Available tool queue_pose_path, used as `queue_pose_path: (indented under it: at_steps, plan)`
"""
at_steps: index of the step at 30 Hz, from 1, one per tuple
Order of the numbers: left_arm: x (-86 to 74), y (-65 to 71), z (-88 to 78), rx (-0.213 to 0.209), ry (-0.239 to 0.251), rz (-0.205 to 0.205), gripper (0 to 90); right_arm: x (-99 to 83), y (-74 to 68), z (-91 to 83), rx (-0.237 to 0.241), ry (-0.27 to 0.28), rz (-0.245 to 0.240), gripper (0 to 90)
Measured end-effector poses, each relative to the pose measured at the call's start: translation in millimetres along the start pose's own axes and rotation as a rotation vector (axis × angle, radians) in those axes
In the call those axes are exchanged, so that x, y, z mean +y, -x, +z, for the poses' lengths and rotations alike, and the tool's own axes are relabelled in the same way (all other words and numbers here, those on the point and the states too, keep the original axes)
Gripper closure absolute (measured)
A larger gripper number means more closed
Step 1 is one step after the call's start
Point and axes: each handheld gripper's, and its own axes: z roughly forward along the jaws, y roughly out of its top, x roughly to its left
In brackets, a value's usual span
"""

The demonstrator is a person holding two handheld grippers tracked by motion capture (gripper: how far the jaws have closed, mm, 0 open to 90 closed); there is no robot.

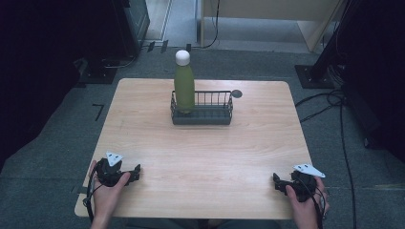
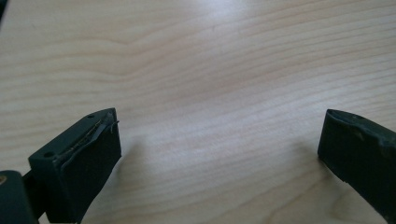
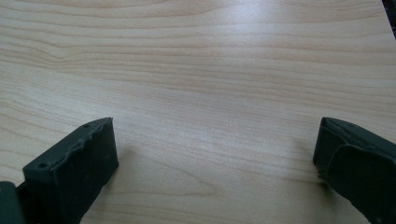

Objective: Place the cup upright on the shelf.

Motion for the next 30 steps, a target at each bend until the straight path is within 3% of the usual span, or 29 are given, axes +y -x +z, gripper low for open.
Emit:
queue_pose_path:
  at_steps: [3,7,13,18,30]
  plan:
    - [-3.2,0.3,-1.2,-0.006,-0.002,-0.045,0.1,-0.1,0.0,0.0,0.000,0.000,0.000,0.0]
    - [-4.1,1.3,-1.9,-0.024,-0.001,-0.025,0.1,-0.1,0.0,0.0,0.000,0.000,0.000,0.0]
    - [-1.7,5.4,0.2,0.001,-0.001,-0.052,0.0,-0.1,0.5,0.0,-0.010,0.000,0.011,0.0]
    - [0.3,4.6,1.8,-0.014,-0.004,-0.034,0.0,-0.1,1.5,-0.1,-0.025,0.000,0.024,0.0]
    - [5.8,5.2,6.9,-0.007,-0.004,-0.041,0.0,0.6,2.9,0.4,-0.048,0.001,0.049,0.0]
